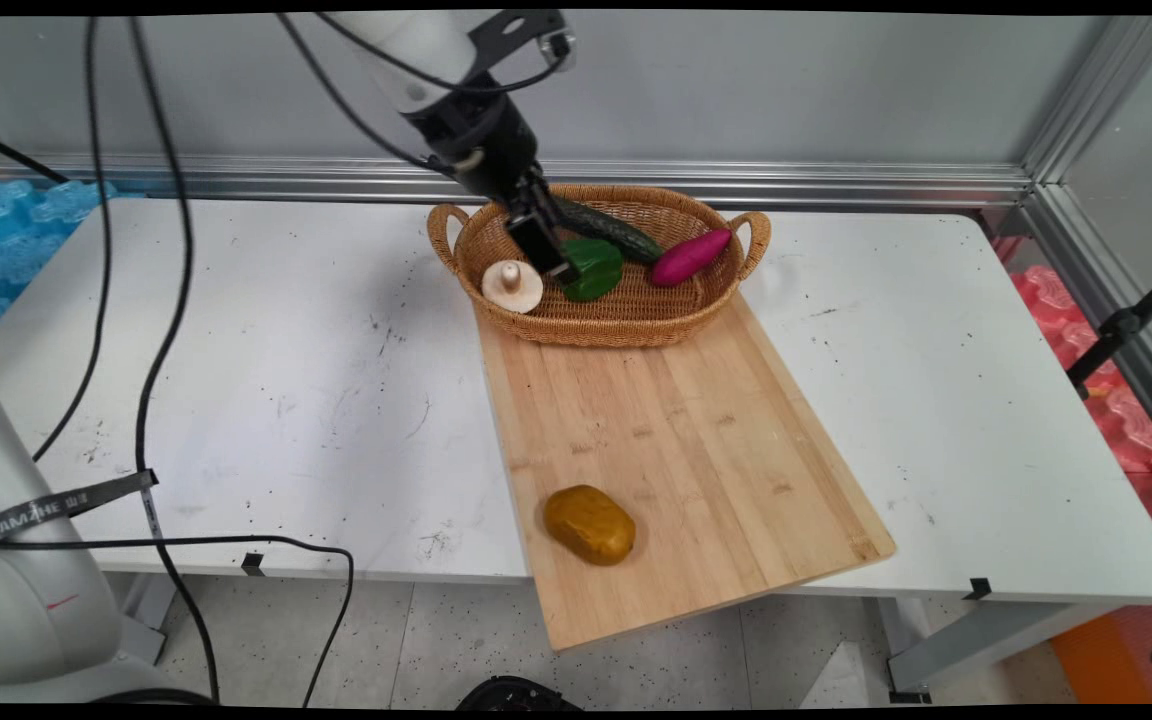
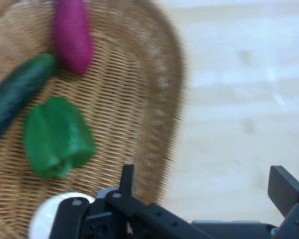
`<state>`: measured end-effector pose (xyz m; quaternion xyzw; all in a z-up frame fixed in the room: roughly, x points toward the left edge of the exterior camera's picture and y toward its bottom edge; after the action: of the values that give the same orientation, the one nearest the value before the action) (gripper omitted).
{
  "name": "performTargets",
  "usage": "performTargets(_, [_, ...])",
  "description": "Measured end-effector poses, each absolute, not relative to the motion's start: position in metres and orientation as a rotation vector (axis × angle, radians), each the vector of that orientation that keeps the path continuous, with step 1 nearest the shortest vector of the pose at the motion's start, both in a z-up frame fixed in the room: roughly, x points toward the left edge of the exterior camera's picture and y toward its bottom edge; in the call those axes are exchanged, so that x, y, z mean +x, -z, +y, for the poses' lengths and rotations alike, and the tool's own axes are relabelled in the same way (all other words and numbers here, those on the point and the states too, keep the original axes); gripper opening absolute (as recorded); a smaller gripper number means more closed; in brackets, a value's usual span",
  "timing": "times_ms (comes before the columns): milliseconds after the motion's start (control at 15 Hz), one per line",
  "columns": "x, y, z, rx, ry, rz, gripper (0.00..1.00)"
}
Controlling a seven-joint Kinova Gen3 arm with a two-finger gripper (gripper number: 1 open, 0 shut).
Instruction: Pick up the potato from the cutting board
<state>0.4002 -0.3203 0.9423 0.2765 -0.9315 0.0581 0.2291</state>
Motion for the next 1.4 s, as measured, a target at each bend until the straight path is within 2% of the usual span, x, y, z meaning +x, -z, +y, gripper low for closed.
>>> performTargets(333, [0.407, -0.96, -0.282, 0.494, -0.059, -2.637, 1.0])
performTargets(733, [0.411, -0.965, -0.248, 0.232, 0.05, -2.673, 1.0])
performTargets(1067, [0.407, -0.955, -0.239, 0.096, 0.076, -2.685, 1.0])
performTargets(1400, [0.39, -0.928, -0.234, 0.06, 0.073, -2.69, 1.0])
